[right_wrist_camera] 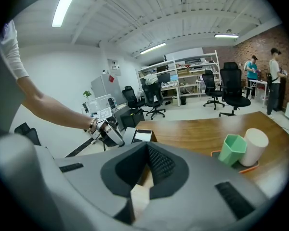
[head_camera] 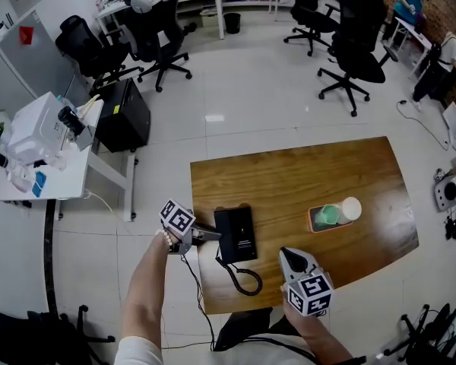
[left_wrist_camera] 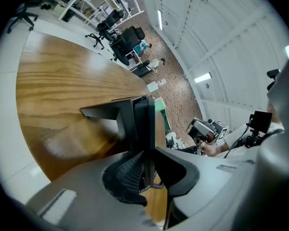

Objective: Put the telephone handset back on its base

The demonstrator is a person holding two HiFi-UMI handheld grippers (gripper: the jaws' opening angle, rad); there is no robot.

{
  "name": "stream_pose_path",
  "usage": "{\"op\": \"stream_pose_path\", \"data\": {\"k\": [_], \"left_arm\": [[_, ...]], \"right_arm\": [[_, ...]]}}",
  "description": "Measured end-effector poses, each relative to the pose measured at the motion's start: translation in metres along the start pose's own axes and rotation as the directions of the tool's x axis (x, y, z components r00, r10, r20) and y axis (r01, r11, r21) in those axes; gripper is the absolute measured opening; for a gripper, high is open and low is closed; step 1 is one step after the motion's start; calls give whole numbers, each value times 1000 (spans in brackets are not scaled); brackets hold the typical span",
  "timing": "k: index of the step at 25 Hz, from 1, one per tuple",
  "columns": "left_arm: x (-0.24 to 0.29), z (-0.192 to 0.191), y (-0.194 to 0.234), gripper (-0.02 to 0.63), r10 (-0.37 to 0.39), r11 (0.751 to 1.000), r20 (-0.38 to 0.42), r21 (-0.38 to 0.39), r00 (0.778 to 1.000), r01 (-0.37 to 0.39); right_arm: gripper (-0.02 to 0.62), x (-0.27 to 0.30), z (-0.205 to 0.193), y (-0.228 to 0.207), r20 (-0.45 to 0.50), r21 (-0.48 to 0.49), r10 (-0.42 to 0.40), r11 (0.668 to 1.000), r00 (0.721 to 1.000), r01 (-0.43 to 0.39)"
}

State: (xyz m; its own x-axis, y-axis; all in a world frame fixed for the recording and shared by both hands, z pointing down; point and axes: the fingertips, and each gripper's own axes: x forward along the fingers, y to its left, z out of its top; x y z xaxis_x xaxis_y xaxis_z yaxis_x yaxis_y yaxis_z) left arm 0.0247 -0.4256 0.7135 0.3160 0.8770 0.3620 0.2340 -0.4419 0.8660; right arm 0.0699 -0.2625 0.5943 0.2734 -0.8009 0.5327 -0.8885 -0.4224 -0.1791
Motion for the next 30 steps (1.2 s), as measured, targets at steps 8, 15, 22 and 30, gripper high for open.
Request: {"op": "stream_pose_path", "data": {"k": [8,15,22,30], "left_arm": [[-1,-3,15,97,31,999,38,-20,999,-30],[-9,3,10,153,197,976,164,57,967,-209],[-52,-26,-60,151,321,929,533,-15,783,-371],[-55,-99,-136,61,475,836,752,-224,457,-501]], "right_arm": [[0,2,-4,5,-15,-7,6,1000,1000,-6],[0,0,-3,7,-35,-52,44,998,998,-46],[0,2,15,12,-31,-125,140,982,990,-143],[0,-8,31,20,-15,-201,259,945,966,-257]]}}
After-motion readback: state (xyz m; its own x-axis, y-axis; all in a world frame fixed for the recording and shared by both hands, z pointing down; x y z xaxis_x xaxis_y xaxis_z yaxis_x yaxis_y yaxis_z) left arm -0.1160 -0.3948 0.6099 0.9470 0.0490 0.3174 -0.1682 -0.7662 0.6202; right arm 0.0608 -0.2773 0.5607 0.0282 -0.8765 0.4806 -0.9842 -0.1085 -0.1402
